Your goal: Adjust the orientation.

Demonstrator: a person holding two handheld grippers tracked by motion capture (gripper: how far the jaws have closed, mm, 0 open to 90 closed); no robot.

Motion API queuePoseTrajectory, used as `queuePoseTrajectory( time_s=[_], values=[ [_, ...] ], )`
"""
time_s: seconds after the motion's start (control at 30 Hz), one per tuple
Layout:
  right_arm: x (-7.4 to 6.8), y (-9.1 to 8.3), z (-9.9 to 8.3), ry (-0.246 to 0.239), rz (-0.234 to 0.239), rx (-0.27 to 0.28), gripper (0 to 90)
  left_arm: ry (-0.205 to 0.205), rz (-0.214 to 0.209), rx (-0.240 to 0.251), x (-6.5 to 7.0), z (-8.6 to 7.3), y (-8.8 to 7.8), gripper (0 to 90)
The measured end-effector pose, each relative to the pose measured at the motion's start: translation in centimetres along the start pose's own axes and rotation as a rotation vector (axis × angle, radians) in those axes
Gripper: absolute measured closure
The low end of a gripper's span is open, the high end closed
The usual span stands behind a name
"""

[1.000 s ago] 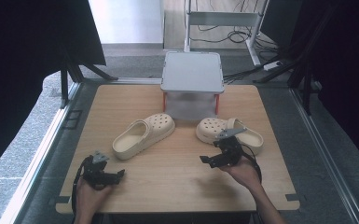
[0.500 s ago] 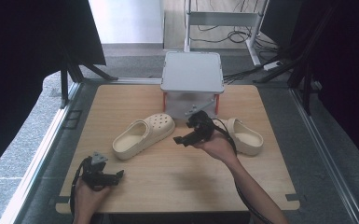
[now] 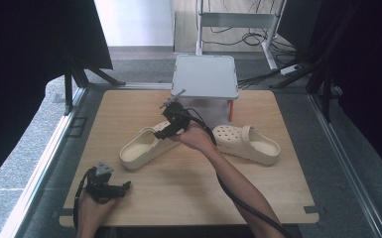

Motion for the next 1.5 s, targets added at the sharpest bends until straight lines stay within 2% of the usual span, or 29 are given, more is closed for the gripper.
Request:
queuePoseTrajectory(
  time_s=[0.07, 0.13, 0.2, 0.27, 0.37, 0.47, 0.5, 0.7, 0.8, 0.87, 0.9, 0.93, 1.0, 1.07, 1.17, 1.2, 1.23, 1.37, 1.5],
  values=[
    [0.0, 0.5, 0.3, -0.010, 0.001, -0.004, 18.9, 0.000, -0.001, 0.000, 0.0, 0.0, 0.0, 2.0],
    [0.0, 2.1, 1.1, -0.035, -0.001, -0.028, 21.8, 0.000, -0.001, 0.000, 0.0, 0.0, 0.0, 2.0],
    [0.1, 2.5, 1.3, -0.038, 0.002, -0.031, 22.5, 0.002, 0.001, 0.000, 0.0, 0.0, 0.0, 2.0],
    [0.3, 3.6, 1.7, -0.045, 0.003, -0.041, 24.0, 0.001, 0.001, 0.000, 0.0, 0.0, 0.0, 1.9],
    [0.5, 5.1, 1.7, -0.061, 0.006, -0.063, 29.1, 0.000, 0.000, -0.001, 0.0, 0.0, 0.0, 2.0],
    [0.6, 6.5, 1.1, -0.077, 0.006, -0.108, 34.9, 0.000, 0.001, -0.001, 0.0, 0.0, 0.0, 2.0],
    [1.0, 7.1, 0.7, -0.095, -0.030, -0.138, 38.6, 0.000, 0.001, -0.001, 0.0, 0.0, 0.0, 2.0],
    [1.3, 7.6, 0.5, -0.132, -0.082, -0.159, 49.2, 0.000, 0.001, -0.001, 0.0, 0.0, 0.0, 2.0],
    [1.2, 7.2, 0.7, -0.177, -0.137, -0.166, 65.2, 0.000, 0.001, -0.001, 0.0, 0.0, 0.0, 1.9],
    [1.1, 6.7, 0.6, -0.211, -0.163, -0.196, 70.5, 0.000, 0.000, -0.002, 0.0, 0.0, 0.0, 1.9],
    [1.1, 6.7, 0.6, -0.211, -0.163, -0.196, 70.5, 0.001, 0.000, -0.002, 0.0, 0.0, 0.0, 1.9],
    [1.2, 6.2, 0.7, -0.241, -0.194, -0.197, 73.4, 0.001, 0.000, -0.002, 0.0, 0.0, 0.0, 1.9],
    [1.2, 6.0, 0.7, -0.250, -0.197, -0.200, 74.4, 0.000, 0.000, -0.002, 0.0, 0.0, 0.0, 2.0],
    [1.3, 5.4, 0.7, -0.281, -0.206, -0.203, 76.1, 0.000, 0.000, -0.002, 0.0, 0.0, 0.0, 2.0],
    [0.7, 4.1, 0.8, -0.307, -0.165, -0.176, 76.9, -0.001, 0.000, -0.002, 0.0, 0.0, 0.0, 1.9],
    [0.1, 3.1, 0.9, -0.348, -0.139, -0.155, 76.9, 0.000, 0.001, -0.001, 0.0, 0.0, 0.0, 2.0],
    [0.1, 3.1, 0.9, -0.348, -0.139, -0.155, 76.9, 0.002, 0.001, 0.000, 0.0, 0.0, 0.0, 2.0],
    [-1.0, 0.7, 0.6, -0.436, -0.124, -0.146, 76.8, 0.001, 0.001, 0.000, 0.0, 0.0, 0.0, 1.9],
    [-2.1, -1.6, -0.2, -0.500, -0.100, -0.130, 76.8, 0.002, -0.001, -0.001, 0.0, 0.0, 0.0, 2.0]
  ],
)
Point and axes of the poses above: each handheld gripper's, and its own axes: y roughly forward along the jaws, z roughly out of its top, x roughly to its right, the point moved 10 cm from there along y, roughly forward along the jaws, and after that the axes turned 5 degrees about -y, right-handed, at the moved point
